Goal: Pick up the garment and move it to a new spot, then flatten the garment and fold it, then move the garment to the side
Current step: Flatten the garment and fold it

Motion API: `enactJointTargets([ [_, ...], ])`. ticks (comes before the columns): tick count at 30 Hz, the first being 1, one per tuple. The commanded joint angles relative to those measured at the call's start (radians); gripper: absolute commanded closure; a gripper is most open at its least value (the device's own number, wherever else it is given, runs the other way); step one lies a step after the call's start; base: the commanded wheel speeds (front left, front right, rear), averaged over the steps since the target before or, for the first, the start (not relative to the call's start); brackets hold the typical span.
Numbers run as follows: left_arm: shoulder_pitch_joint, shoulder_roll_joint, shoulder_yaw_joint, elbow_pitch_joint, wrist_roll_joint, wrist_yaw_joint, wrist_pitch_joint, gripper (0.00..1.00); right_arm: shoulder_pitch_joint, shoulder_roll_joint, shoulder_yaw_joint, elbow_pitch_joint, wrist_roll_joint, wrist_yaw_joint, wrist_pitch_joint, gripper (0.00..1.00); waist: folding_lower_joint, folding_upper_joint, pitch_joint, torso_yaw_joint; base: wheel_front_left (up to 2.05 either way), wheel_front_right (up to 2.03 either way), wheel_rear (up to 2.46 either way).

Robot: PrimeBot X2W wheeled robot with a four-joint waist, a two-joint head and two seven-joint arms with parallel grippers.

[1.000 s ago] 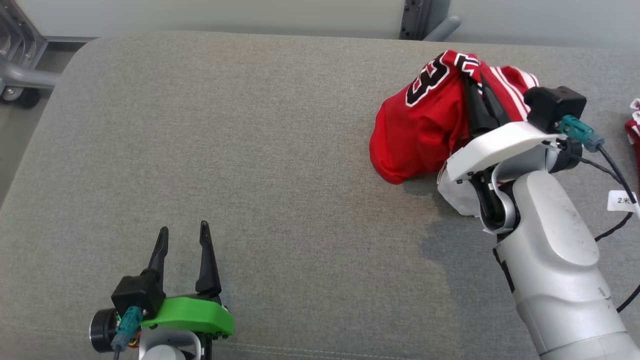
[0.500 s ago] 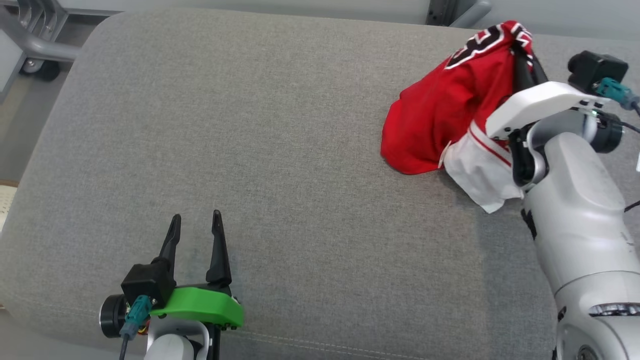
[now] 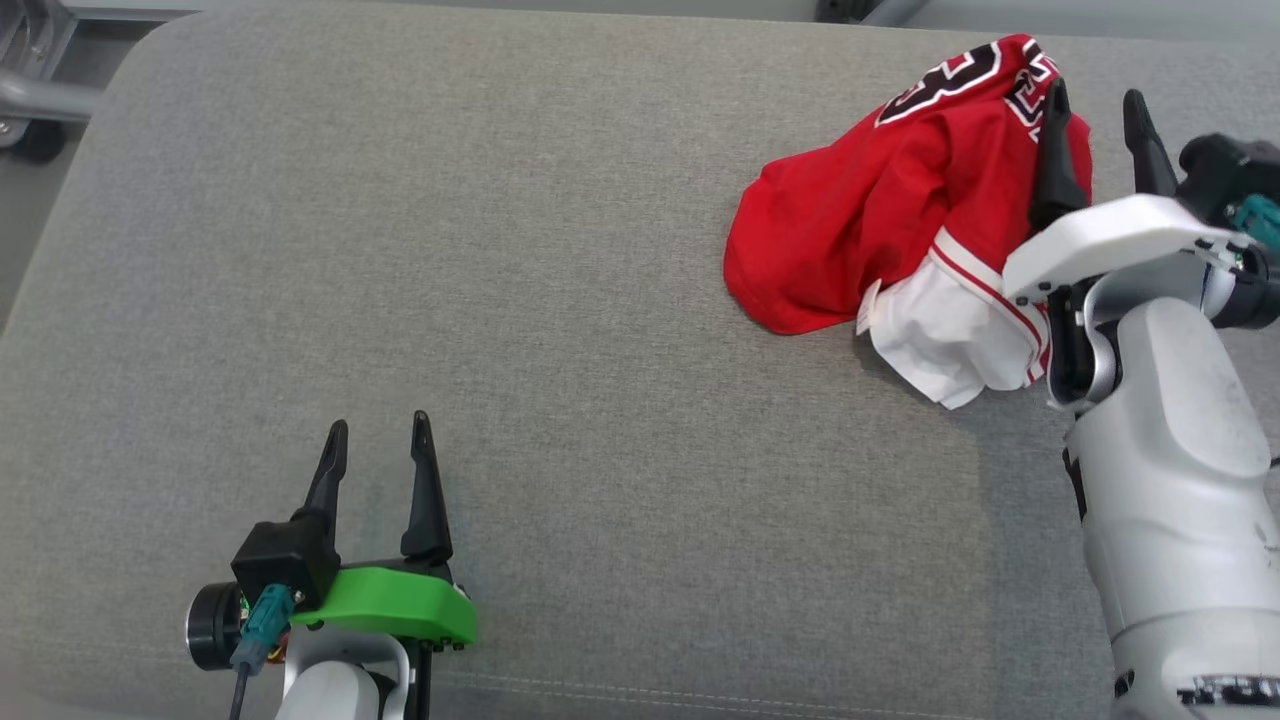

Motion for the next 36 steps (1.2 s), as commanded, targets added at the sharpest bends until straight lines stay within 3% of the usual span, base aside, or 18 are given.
enactJointTargets([
  [1, -0.005, 0.002, 0.004, 0.0, 0.009, -0.004, 0.0, 0.0, 0.049, -0.001, 0.014, -0.041, 0.019, 0.0, -0.002, 0.0, 0.0, 0.0, -0.01, -0.029, 0.0, 0.0, 0.0],
  [6, 0.011, 0.002, 0.008, 0.003, 0.02, -0.009, 0.0, 0.0, 0.251, 0.003, 0.1, -0.166, 0.084, 0.0, -0.002, 0.0, 0.0, 0.0, -0.023, -0.057, 0.0, 0.0, 0.0],
  [11, 0.013, 0.002, 0.007, 0.007, 0.026, -0.016, 0.0, 0.0, 0.385, 0.001, 0.204, -0.166, 0.154, 0.0, -0.002, 0.0, 0.0, 0.0, -0.02, -0.063, 0.0, 0.0, 0.0],
  [16, 0.006, 0.002, -0.003, 0.015, 0.032, -0.018, 0.0, 0.0, 0.401, 0.002, 0.173, -0.105, 0.09, 0.0, -0.003, 0.0, 0.0, 0.0, -0.015, -0.048, 0.0, 0.0, 0.0],
  [28, 0.006, 0.002, -0.001, 0.022, 0.035, -0.017, 0.0, 0.0, 0.287, 0.001, 0.115, 0.095, 0.083, 0.0, -0.003, 0.0, 0.0, 0.0, -0.003, -0.001, 0.0, 0.0, 0.0],
  [29, 0.006, 0.002, 0.0, 0.022, 0.035, -0.017, 0.0, 0.0, 0.277, 0.001, 0.115, 0.113, 0.076, 0.0, -0.003, 0.4, 0.0, 0.0, -0.002, -0.002, 0.0, 0.0, 0.0],
  [30, 0.005, 0.002, 0.002, 0.021, 0.035, -0.017, 0.0, 0.0, 0.267, 0.001, 0.117, 0.125, 0.062, 0.0, -0.002, 0.52, 0.0, 0.0, 0.0, -0.003, 0.0, 0.0, 0.0],
  [31, 0.005, 0.002, 0.003, 0.021, 0.038, -0.018, 0.0, 0.0, 0.258, 0.002, 0.119, 0.128, 0.049, 0.0, -0.002, 0.72, 0.0, 0.0, 0.002, -0.004, 0.0, 0.0, 0.0],
  [32, 0.005, 0.002, 0.004, 0.02, 0.04, -0.018, 0.0, 0.0, 0.252, 0.001, 0.118, 0.124, 0.037, 0.0, -0.002, 0.76, 0.0, 0.0, 0.003, -0.006, 0.0, 0.0, 0.0],
  [33, 0.005, 0.002, 0.007, 0.019, 0.04, -0.017, 0.0, 0.0, 0.251, 0.001, 0.116, 0.116, 0.034, 0.0, -0.002, 1.0, 0.0, 0.0, 0.003, -0.01, 0.0, 0.0, 0.0],
  [36, 0.011, 0.002, 0.013, 0.019, 0.043, -0.014, 0.0, 0.0, 0.269, 0.001, 0.12, 0.07, 0.044, 0.0, -0.003, 1.0, 0.0, 0.0, 0.001, -0.028, 0.0, 0.0, 0.0],
])
